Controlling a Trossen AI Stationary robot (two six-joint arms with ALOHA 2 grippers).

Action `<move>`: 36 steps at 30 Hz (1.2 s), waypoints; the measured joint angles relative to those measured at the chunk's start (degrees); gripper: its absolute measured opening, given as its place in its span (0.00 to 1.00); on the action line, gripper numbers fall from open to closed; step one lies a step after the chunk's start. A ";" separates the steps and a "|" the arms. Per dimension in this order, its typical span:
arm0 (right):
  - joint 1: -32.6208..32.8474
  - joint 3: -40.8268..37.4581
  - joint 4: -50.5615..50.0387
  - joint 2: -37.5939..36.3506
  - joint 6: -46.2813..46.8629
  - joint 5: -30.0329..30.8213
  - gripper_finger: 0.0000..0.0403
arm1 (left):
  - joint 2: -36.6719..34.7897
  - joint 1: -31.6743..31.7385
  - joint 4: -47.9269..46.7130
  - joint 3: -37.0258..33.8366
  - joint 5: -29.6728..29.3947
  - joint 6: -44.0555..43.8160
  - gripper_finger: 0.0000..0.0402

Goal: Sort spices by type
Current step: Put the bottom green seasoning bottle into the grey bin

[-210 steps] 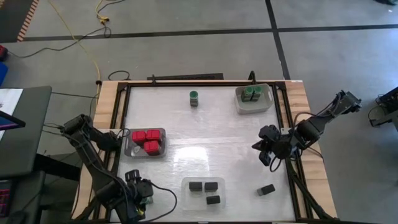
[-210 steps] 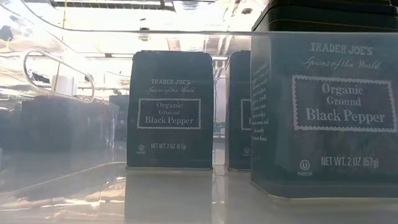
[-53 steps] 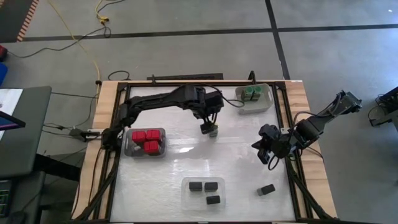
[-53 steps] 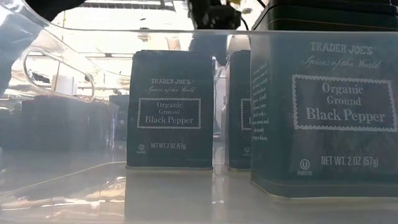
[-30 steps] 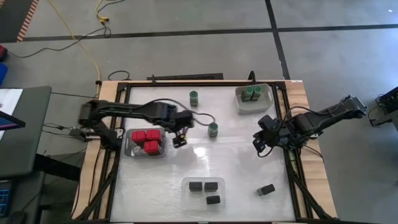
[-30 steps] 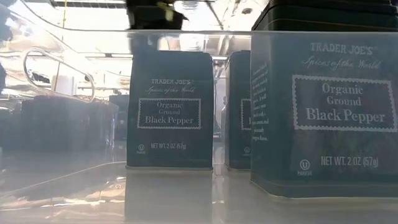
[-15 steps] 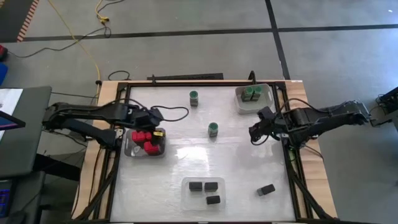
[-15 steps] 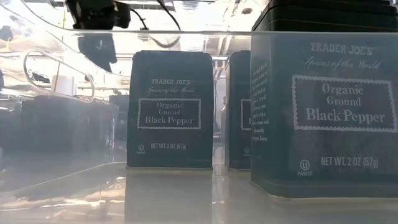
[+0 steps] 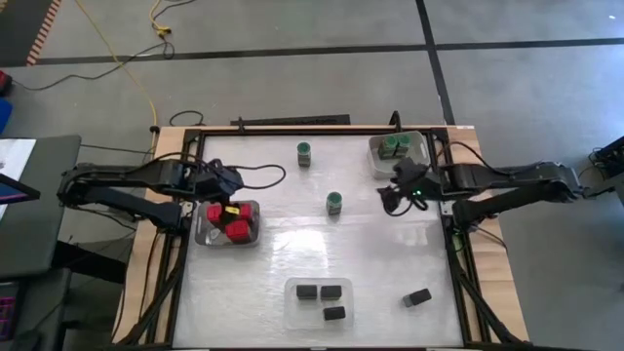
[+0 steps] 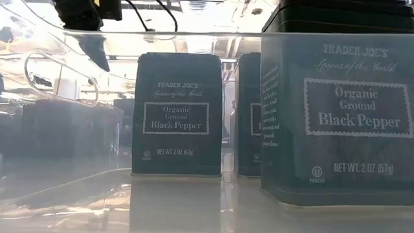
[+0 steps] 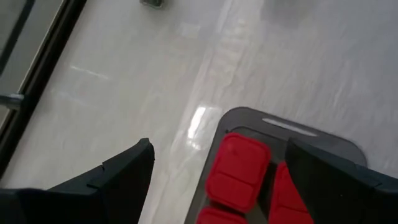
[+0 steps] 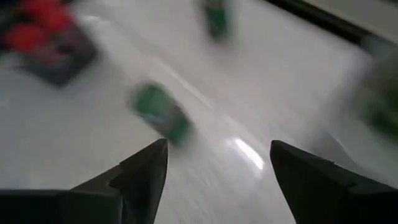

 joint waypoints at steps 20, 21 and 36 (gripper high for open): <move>-7.96 37.17 -4.77 41.71 -49.20 -17.76 0.77 | -13.82 0.89 25.15 -16.79 2.14 5.46 0.86; -8.17 38.91 -7.09 43.48 -50.03 -18.33 0.77 | -14.33 0.89 26.32 -17.24 2.15 5.65 0.86; -7.46 44.87 -15.57 55.40 -59.73 -23.99 0.77 | -15.29 0.89 26.64 -19.89 2.27 4.04 0.86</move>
